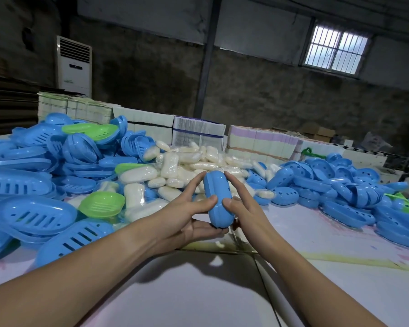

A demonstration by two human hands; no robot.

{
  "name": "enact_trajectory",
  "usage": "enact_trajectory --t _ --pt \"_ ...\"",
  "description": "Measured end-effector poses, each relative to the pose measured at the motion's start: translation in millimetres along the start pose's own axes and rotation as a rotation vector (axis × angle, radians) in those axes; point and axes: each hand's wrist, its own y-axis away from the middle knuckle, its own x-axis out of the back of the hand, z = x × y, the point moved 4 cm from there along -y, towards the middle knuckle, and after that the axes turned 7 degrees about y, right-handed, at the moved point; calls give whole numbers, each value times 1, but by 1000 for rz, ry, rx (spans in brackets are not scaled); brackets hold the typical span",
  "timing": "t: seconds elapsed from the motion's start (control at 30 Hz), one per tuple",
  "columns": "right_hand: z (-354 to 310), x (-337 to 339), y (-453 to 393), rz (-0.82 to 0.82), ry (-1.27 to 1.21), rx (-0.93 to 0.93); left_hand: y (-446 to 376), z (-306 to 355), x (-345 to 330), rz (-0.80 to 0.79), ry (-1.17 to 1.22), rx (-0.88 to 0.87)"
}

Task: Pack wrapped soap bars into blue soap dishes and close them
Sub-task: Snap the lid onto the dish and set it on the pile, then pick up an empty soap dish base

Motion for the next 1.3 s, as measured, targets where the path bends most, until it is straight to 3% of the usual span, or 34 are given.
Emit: enact_trajectory --t 1.1,1.3 --pt "4 -1 -3 -93 -84 98 1 1 -9 -104 -42 -26" --pt "4 7 -2 -42 242 33 1 -6 -8 -79 -97 38"
